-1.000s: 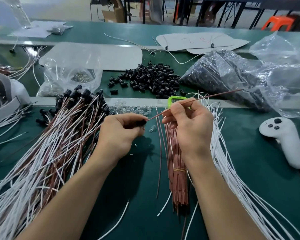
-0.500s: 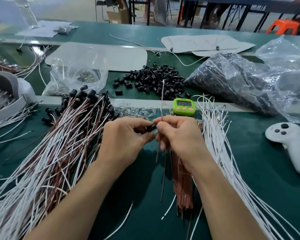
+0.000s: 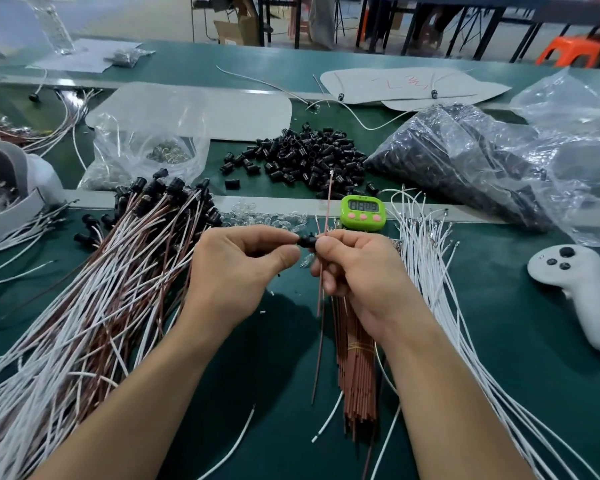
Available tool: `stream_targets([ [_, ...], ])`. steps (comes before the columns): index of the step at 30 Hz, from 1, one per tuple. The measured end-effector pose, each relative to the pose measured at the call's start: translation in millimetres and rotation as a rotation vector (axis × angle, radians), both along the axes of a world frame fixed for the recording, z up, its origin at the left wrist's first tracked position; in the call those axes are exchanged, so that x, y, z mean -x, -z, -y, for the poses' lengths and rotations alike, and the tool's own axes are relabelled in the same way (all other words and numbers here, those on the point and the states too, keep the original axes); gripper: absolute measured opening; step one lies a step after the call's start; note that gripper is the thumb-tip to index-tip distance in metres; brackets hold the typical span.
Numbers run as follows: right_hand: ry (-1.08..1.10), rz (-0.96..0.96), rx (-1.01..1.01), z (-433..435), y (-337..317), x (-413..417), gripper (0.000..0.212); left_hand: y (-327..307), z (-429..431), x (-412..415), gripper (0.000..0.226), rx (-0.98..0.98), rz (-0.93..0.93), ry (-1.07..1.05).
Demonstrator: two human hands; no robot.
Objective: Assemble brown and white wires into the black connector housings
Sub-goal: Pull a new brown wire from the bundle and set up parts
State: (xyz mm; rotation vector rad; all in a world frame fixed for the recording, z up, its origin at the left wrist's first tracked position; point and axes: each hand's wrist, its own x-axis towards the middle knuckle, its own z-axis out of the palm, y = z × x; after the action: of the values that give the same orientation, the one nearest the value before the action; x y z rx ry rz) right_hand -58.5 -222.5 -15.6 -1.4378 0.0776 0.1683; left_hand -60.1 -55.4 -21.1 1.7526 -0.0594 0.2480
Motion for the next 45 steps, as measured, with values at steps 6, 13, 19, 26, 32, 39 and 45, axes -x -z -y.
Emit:
stream_targets([
  [6, -0.012, 0.018, -0.011, 1, 3, 0, 0.016, -1, 1, 3, 0.017, -0.075, 0.035, -0.04],
  [13, -0.004, 0.07, 0.006, 1, 6, 0, 0.008, 2, 0, 3, 0.02, -0.171, 0.039, -0.063],
  [19, 0.065, 0.096, 0.094, -2, 7, 0, 0.016, 1, 1, 8, 0.018, -0.359, 0.153, -0.094],
  [26, 0.016, 0.113, 0.127, -2, 7, 2, 0.021, -1, 2, 10, 0.003, -0.393, 0.172, -0.092],
  [32, -0.101, 0.103, 0.167, 2, 6, 1, 0.02, -2, 6, 12, 0.008, -0.349, 0.16, -0.08],
  [39, -0.195, 0.047, 0.091, 7, 2, 2, 0.018, -5, 5, 6, 0.004, -0.14, -0.018, 0.023],
  [45, -0.213, -0.023, -0.053, 11, -4, 2, 0.014, -9, 8, 3, 0.016, 0.172, -0.189, 0.08],
])
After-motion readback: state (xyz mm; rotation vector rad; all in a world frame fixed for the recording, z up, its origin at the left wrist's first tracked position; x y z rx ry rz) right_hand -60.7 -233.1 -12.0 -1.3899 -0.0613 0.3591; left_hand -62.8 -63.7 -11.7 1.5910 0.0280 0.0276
